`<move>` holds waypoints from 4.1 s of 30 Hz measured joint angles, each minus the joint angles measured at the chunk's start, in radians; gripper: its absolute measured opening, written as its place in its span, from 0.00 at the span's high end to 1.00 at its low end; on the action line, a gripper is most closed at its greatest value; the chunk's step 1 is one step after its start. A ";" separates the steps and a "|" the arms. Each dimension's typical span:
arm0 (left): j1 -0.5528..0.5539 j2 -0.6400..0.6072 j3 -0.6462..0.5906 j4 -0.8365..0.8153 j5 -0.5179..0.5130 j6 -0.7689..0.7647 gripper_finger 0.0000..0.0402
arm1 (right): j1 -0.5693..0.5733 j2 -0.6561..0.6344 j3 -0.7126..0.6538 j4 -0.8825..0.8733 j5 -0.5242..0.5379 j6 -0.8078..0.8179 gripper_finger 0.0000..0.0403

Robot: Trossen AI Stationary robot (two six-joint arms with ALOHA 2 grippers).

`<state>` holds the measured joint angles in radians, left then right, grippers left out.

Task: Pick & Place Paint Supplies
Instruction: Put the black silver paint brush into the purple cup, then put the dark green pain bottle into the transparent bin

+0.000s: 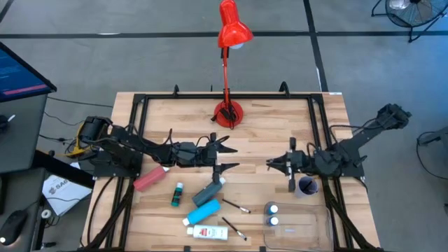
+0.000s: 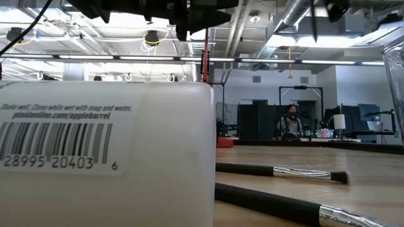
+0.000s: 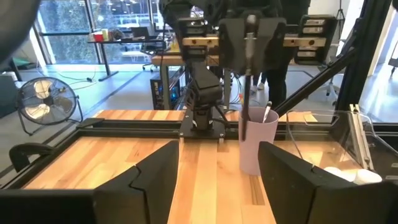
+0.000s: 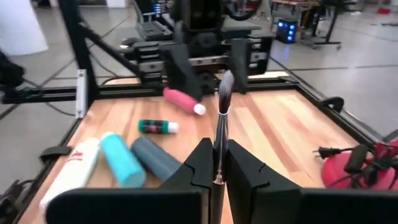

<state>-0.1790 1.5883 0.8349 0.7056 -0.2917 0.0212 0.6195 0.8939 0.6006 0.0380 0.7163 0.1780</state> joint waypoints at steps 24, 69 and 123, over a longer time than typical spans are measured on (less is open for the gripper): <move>0.001 0.000 0.000 0.001 0.000 0.001 0.51 | 0.602 -0.536 -0.247 -0.198 0.315 0.077 0.97; 0.001 0.001 -0.001 -0.010 0.000 0.001 0.51 | 0.870 -0.349 -0.307 -0.603 0.470 0.773 0.96; 0.005 0.001 -0.001 -0.011 0.000 -0.002 0.52 | 0.884 -0.352 -0.307 -0.473 0.549 0.624 0.47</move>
<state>-0.1741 1.5894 0.8341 0.6949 -0.2914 0.0189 1.5032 0.5423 0.2935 -0.4348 1.2648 0.8020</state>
